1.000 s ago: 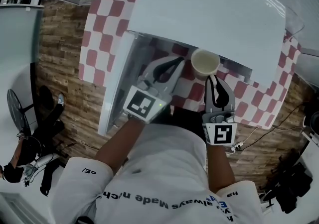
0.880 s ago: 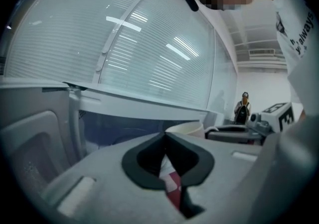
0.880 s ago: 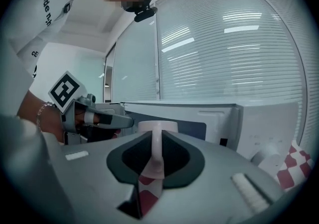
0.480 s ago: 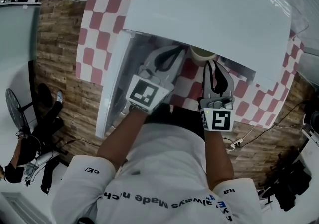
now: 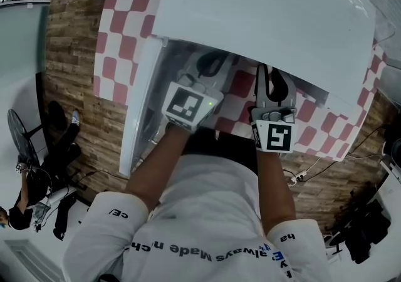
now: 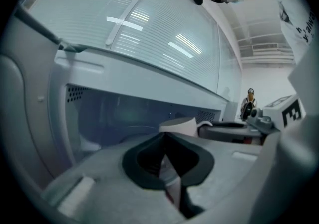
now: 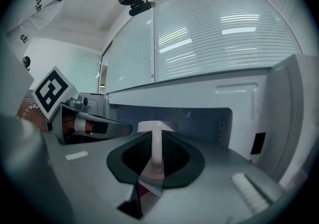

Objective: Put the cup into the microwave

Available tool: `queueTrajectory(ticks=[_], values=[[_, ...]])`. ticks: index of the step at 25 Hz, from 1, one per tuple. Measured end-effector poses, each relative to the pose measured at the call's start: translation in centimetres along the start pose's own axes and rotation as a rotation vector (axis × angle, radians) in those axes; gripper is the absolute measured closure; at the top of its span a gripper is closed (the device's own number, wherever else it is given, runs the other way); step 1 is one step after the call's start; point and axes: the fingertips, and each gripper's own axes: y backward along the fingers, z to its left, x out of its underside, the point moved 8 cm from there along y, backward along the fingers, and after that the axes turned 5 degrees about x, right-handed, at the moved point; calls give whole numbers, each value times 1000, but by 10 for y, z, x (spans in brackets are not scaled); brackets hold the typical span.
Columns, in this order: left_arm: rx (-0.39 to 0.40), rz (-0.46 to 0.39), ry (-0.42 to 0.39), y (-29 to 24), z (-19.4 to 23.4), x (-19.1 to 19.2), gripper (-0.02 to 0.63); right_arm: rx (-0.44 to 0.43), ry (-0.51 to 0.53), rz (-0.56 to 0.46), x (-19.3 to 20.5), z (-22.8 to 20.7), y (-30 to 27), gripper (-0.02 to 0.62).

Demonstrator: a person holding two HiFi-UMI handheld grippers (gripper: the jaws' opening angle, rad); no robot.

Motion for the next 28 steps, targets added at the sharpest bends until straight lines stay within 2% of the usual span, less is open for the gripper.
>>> queueTrajectory(ticks=[28], values=[[-27, 14, 17, -26, 26, 22, 606, 35, -29, -65, 22, -9, -62, 552]])
